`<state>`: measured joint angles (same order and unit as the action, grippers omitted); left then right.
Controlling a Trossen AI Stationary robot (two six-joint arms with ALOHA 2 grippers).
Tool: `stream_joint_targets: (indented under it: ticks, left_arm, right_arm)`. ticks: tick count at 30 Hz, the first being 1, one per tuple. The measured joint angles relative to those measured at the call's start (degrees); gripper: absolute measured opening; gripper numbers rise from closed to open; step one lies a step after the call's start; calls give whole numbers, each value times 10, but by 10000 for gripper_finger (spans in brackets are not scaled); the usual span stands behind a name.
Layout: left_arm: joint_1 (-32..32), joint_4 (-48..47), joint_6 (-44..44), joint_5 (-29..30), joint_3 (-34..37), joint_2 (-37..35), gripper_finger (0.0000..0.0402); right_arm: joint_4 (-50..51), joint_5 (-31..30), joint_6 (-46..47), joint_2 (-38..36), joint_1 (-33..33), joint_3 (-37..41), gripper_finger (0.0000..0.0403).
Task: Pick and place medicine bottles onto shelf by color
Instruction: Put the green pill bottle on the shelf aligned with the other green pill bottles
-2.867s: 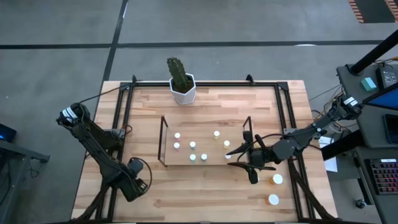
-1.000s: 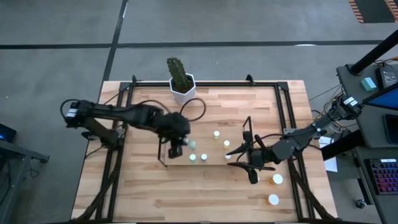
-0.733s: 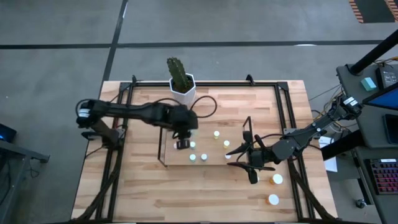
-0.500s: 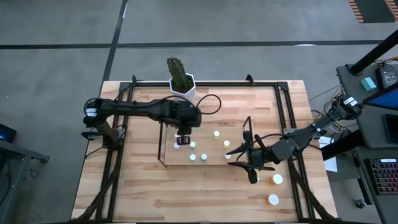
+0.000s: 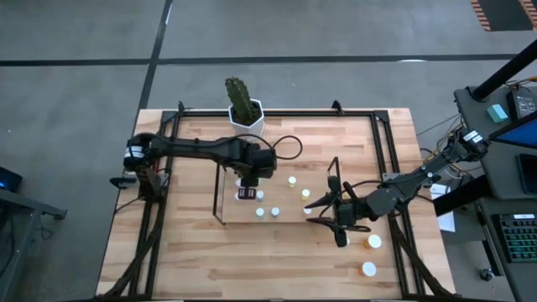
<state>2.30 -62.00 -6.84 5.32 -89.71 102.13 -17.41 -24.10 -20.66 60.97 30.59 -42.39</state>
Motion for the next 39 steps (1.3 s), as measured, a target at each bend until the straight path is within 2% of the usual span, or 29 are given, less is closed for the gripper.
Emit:
stream_joint_targets:
  ticks: [13, 39]
  left_arm:
    - [1, 8, -12, 0, 0, 26, 102]
    - [15, 16, 2, -3, 1, 28, 102]
  right_arm:
    - [-1, -1, -11, -1, -6, 0, 148]
    - [0, 0, -10, -1, -6, 0, 148]
